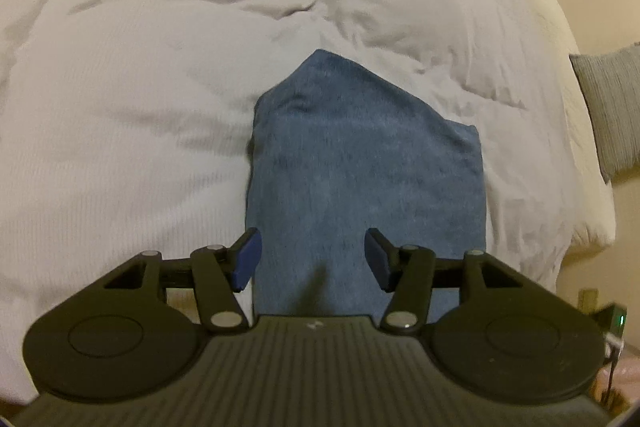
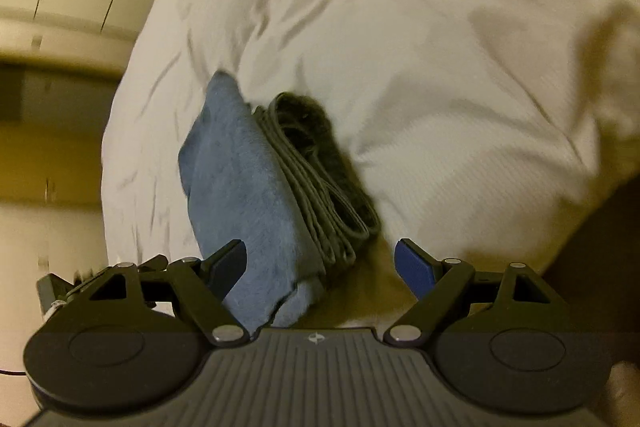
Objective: Fold clothes
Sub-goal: 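Grasp the folded jeans bundle with both tools and lift it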
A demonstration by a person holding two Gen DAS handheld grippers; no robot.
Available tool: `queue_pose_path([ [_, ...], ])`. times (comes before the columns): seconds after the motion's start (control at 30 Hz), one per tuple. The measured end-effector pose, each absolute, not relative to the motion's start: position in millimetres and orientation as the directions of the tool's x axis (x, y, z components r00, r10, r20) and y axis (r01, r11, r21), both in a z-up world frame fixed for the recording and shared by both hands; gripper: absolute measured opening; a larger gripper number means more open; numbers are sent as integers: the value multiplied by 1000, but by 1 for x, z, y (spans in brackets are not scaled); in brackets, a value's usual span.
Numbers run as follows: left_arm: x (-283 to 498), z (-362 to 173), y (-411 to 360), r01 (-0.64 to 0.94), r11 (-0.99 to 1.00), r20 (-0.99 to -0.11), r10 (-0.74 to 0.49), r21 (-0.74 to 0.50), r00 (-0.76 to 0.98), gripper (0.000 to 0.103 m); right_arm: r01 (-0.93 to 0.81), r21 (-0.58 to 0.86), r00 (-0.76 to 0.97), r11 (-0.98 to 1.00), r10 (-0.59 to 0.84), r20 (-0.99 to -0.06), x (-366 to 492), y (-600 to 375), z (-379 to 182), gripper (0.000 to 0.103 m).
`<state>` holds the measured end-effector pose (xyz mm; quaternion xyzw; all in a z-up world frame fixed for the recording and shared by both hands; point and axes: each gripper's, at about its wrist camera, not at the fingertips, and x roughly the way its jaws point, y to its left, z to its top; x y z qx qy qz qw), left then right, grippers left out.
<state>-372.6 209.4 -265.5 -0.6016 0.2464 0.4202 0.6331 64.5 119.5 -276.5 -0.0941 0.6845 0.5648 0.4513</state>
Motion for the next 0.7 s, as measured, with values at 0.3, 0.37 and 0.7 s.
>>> queue_pose_path([
  [0.3, -398, -319, 260, -744, 9, -741, 87, -668, 666, 52, -454, 728, -391, 515, 619, -682, -5, 41, -295, 84],
  [0.37, -402, -330, 264, -706, 1, -704, 78, -708, 706, 53, -419, 740, -356, 526, 654, -667, -24, 32, -304, 84],
  [0.7, -388, -360, 276, -599, -20, -599, 66, -801, 798, 60, -257, 803, -179, 538, 790, -587, -105, -3, -347, 84],
])
